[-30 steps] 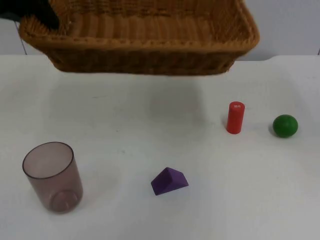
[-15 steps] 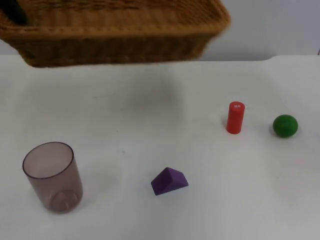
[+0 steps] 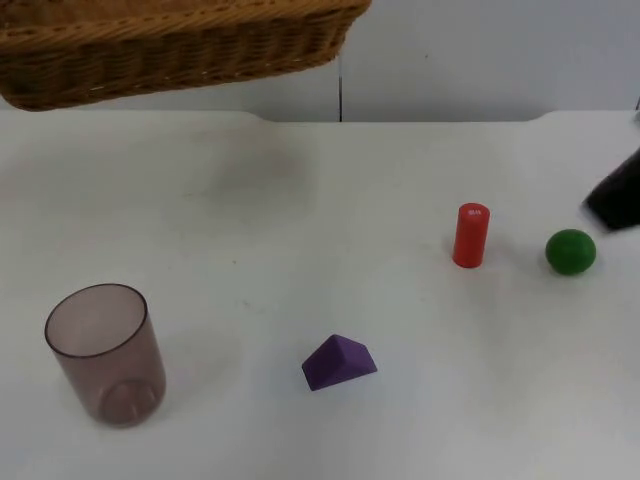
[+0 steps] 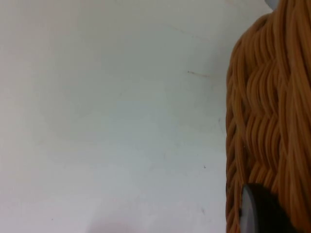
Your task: Pick up the basket with the left hand and place the triangular block into the basket with the right hand.
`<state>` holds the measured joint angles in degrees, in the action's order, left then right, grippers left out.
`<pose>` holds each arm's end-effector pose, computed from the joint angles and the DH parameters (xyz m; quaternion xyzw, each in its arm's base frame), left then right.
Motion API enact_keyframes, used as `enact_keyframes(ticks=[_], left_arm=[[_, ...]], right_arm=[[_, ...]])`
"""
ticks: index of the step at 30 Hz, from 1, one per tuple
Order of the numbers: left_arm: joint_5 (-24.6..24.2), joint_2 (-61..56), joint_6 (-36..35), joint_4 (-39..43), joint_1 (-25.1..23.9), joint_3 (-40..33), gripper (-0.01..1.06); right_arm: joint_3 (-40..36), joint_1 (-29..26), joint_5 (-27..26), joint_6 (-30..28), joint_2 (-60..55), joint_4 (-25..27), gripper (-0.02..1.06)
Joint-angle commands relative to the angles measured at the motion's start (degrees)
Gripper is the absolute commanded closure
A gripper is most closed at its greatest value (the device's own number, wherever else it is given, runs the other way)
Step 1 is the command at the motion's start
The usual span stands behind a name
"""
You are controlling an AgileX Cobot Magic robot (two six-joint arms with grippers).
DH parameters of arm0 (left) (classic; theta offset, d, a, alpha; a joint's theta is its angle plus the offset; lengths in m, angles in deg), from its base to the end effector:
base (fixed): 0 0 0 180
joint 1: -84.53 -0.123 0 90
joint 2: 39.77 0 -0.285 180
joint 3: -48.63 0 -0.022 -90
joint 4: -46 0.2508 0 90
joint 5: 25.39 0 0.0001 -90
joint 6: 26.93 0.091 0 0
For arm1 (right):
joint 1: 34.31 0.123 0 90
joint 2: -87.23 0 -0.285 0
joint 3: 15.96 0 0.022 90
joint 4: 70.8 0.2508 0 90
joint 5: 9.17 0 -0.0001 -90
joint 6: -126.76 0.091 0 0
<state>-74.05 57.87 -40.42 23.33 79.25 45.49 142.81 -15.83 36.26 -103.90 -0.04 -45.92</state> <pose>0.3366 0.0046 0.3070 -0.2394 0.9191 -0.1946 0.2451 0.2503 0.1124 0.2729 -0.4470 0.8473 0.1154 0.2625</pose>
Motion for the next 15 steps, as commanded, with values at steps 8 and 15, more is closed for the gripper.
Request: enact_keyframes(ticks=[8, 15], left_arm=[[1.1, -0.8, 1.2, -2.1, -0.1, 0.2, 1.05], [1.1, -0.8, 1.2, -2.1, -0.1, 0.2, 1.05]], right_arm=[[1.8, 10.1, -12.0, -16.4, -19.6, 1.2, 0.0], [13.8, 10.9, -4.2, -16.4, -29.0, 2.4, 0.0]])
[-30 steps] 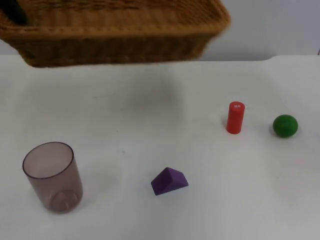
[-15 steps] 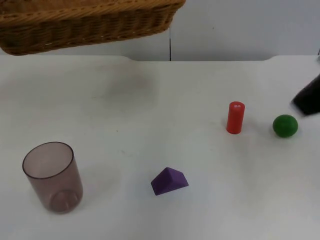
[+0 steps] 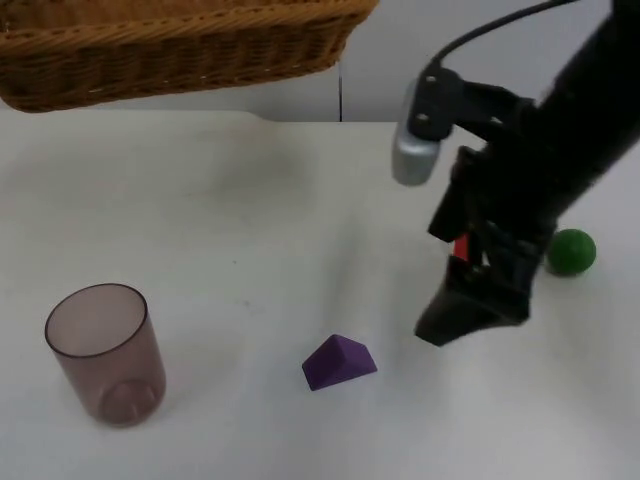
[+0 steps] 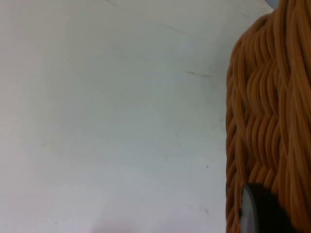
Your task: Pick up the basket with the left hand and place the triangular block into the basket with the right hand.
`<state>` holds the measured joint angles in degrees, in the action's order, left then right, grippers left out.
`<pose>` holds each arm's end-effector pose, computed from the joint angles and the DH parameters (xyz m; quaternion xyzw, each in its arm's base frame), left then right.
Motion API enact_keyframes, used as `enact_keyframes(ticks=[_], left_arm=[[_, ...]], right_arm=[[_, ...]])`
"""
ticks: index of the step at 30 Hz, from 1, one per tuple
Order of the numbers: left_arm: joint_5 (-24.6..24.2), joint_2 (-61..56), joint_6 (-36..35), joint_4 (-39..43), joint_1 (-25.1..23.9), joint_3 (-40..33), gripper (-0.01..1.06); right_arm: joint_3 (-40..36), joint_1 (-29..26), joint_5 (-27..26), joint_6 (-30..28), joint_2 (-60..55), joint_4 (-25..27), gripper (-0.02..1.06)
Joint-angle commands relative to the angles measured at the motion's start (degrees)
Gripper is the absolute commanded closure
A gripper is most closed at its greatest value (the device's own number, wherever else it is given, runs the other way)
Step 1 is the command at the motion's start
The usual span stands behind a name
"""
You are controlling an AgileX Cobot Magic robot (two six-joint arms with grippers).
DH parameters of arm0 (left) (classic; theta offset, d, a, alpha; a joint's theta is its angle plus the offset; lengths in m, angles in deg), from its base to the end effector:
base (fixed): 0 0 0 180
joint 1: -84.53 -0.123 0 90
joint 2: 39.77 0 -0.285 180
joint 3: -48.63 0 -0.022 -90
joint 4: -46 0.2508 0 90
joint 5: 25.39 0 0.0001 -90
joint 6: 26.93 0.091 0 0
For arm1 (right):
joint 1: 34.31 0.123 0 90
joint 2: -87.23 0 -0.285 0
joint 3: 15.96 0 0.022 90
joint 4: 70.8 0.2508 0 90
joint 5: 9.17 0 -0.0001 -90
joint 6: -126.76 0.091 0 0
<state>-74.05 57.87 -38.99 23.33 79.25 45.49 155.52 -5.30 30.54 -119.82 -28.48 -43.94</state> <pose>0.3366 0.0046 0.3070 -0.2279 0.9220 -0.1915 0.2475 0.3126 0.2034 0.1746 -0.6085 0.7627 0.1190 0.1840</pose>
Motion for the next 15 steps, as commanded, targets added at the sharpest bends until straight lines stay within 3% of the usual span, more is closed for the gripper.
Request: enact_keyframes(ticks=[1, 5, 8, 15], left_arm=[[1.0, -0.8, -0.3, -2.1, -0.1, 0.2, 1.05], [1.0, -0.8, -0.3, -2.1, -0.1, 0.2, 1.05], [1.0, -0.8, 0.1, -2.1, -0.1, 0.2, 1.05], [1.0, -0.8, 0.3, -2.1, -0.1, 0.2, 1.05]], right_arm=[[3.2, 0.4, 2.9, -0.5, -2.1, 0.4, 0.0], [8.6, 1.3, 5.1, -2.0, -5.9, -0.3, 0.0], [11.4, 4.3, 4.6, -2.4, -8.1, -5.3, 0.0], [12.4, 7.9, 2.5, -2.9, -11.7, -7.1, 0.0]])
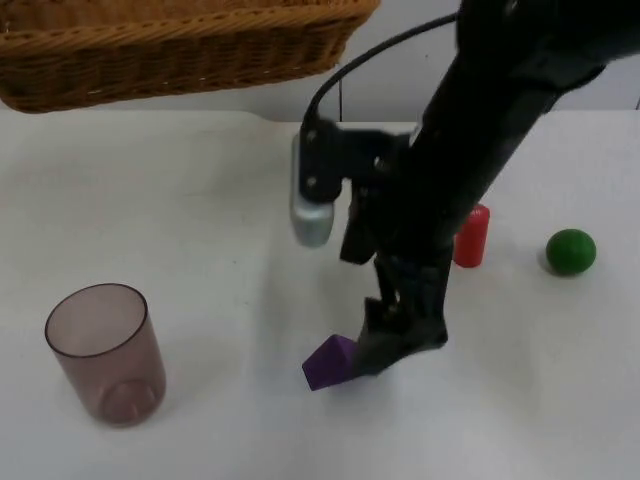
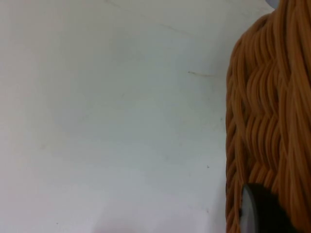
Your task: Pick up the basket with the left hand and place the triangular block into the basket with the right hand.
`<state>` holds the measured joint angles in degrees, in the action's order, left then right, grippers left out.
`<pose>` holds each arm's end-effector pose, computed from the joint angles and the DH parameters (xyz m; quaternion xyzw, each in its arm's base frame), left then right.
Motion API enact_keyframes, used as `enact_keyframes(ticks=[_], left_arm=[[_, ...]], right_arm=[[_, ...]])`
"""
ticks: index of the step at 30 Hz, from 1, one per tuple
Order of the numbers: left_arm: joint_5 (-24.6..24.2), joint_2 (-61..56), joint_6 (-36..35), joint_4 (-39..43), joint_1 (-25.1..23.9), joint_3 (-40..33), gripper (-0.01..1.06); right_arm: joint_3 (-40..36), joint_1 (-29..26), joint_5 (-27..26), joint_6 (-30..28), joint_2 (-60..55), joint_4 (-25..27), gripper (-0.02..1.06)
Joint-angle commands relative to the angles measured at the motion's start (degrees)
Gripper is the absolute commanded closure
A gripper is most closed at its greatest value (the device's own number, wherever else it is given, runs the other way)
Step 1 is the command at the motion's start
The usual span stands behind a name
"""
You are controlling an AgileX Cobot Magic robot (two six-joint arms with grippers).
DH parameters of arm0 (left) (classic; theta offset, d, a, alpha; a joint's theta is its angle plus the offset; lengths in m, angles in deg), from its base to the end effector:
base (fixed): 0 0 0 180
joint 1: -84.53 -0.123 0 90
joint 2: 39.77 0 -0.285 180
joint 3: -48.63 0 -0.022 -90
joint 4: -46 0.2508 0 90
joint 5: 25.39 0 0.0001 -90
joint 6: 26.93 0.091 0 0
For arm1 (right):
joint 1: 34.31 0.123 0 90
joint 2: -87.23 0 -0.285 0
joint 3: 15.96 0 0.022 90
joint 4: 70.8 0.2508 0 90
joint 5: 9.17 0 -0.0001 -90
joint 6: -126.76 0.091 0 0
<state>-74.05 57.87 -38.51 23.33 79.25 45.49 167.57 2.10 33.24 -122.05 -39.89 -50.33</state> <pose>0.3366 0.0046 0.3070 -0.2241 0.9230 -0.1905 0.2483 0.3230 0.2649 0.1447 -0.7058 0.6850 0.0961 0.1528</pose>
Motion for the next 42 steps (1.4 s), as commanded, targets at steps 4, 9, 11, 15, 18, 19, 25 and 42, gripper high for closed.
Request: enact_keyframes(ticks=[4, 9, 11, 15, 18, 19, 25, 42], left_arm=[[1.0, -0.8, 0.0, -2.1, -0.1, 0.2, 1.05], [1.0, -0.8, 0.0, -2.1, -0.1, 0.2, 1.05], [1.0, -0.8, 0.4, -2.1, -0.1, 0.2, 1.05], [1.1, -0.8, 0.4, -2.4, -0.1, 0.2, 1.05], [1.2, -0.8, 0.4, -2.4, -0.1, 0.2, 1.05], [1.2, -0.8, 0.4, -2.4, -0.1, 0.2, 1.05], [1.2, -0.8, 0.4, -2.4, -0.1, 0.2, 1.05], [1.0, -0.8, 0.4, -2.4, -0.1, 0.2, 1.05]], right_arm=[[0.4, 0.9, -1.3, -0.9, -2.7, -0.8, 0.0], [0.4, 0.9, -3.4, -2.5, -4.6, -0.4, 0.0], [0.4, 0.9, -3.5, -3.3, -5.5, 1.1, 0.0], [0.4, 0.9, -3.7, -3.3, -6.7, 1.0, 0.0], [0.4, 1.0, -4.4, -4.1, -6.8, 1.2, 0.0], [0.5, 1.0, -4.8, -4.1, -7.0, 1.5, 0.0], [3.5, 1.0, -2.4, -4.1, -9.0, 3.2, 0.01], [4.8, 1.0, 1.1, -3.0, -10.6, 3.7, 0.47]])
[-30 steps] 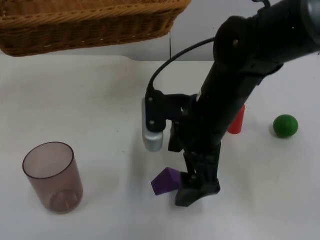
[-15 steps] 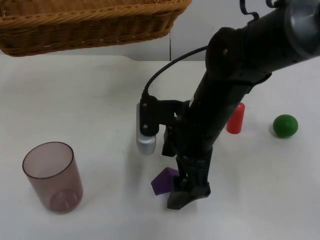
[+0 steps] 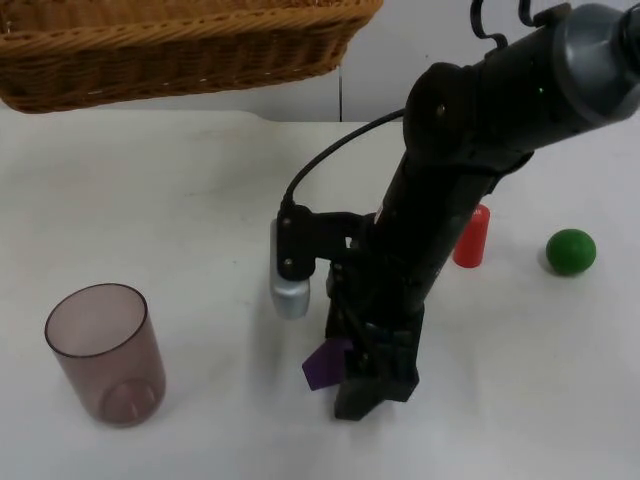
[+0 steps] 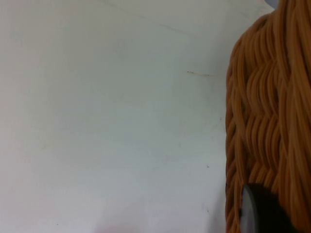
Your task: Pick up the basket with the left hand and place the triangular block into the basket with the right hand.
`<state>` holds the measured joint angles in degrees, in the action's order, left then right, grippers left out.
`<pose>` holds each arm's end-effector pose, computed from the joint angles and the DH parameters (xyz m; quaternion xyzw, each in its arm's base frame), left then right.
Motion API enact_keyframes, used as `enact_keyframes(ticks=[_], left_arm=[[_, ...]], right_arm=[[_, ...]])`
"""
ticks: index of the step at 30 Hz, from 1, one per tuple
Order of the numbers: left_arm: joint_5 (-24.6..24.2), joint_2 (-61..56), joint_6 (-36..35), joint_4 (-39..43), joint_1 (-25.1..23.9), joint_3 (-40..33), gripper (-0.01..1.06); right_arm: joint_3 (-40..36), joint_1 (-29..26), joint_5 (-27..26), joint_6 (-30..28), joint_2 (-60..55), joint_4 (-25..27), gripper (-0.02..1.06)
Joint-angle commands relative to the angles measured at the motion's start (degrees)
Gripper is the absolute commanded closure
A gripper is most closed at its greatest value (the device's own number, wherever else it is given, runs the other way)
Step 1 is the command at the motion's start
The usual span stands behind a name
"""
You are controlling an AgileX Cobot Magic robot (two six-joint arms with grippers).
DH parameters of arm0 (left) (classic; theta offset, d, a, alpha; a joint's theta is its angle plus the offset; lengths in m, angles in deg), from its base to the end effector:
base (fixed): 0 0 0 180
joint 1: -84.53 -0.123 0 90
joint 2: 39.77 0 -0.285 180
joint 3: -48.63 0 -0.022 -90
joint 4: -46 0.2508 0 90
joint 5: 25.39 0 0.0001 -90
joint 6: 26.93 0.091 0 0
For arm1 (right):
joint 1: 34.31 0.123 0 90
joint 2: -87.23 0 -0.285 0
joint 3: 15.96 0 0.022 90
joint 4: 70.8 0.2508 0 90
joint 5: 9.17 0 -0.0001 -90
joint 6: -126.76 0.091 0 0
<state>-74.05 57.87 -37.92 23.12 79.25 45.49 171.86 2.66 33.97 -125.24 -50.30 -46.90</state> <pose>0.3366 0.0044 0.3070 -0.2200 0.9236 -0.1908 0.2491 0.3299 0.2799 0.0859 -0.7123 0.6828 0.1254 0.1035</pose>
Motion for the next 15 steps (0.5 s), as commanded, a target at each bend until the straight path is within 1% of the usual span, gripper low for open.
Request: enact_keyframes(ticks=[1, 2, 3, 5, 6, 7, 9, 11, 12, 13, 15], left_arm=[[1.0, -0.8, -0.2, -2.2, -0.1, 0.2, 1.05], [1.0, -0.8, -0.2, -2.2, -0.1, 0.2, 1.05], [0.9, -0.8, 0.1, -2.2, -0.1, 0.2, 1.05], [0.8, -0.8, 0.0, -2.2, -0.1, 0.2, 1.05], [0.8, -0.8, 0.0, -2.2, -0.1, 0.2, 1.05], [0.8, -0.8, 0.0, -2.2, -0.1, 0.2, 1.05], [0.8, -0.8, 0.0, -2.4, -0.1, 0.2, 1.05], [0.8, -0.8, 0.2, -3.2, -0.1, 0.2, 1.05], [0.9, -0.8, 0.2, -3.4, -0.1, 0.2, 1.05], [0.9, -0.8, 0.2, -3.4, -0.1, 0.2, 1.05], [0.9, -0.8, 0.2, -3.4, 0.0, 0.2, 1.05]], right_arm=[[0.5, 0.4, -0.3, 1.3, -0.2, -0.3, 0.58], [0.5, 0.4, -0.3, 1.3, -0.2, -0.3, 0.58], [0.5, 0.4, -1.2, 3.0, -0.2, -1.6, 0.76], [0.5, 0.4, -1.8, 5.7, 0.0, -3.0, 0.97], [0.5, 0.4, -1.8, 7.6, 0.3, -4.3, 1.05], [0.5, 0.4, -1.8, 7.6, 0.3, -4.3, 1.05], [0.5, 0.4, -1.5, 10.1, 1.1, -5.7, 1.05], [0.5, 0.3, -0.3, 14.3, 3.3, -6.0, 1.05], [0.5, 0.3, 0.1, 15.7, 3.8, -6.0, 1.05], [0.5, 0.3, 0.1, 15.7, 3.8, -6.0, 1.05], [0.5, 0.1, 3.1, 22.4, 6.3, -6.1, 1.05]])
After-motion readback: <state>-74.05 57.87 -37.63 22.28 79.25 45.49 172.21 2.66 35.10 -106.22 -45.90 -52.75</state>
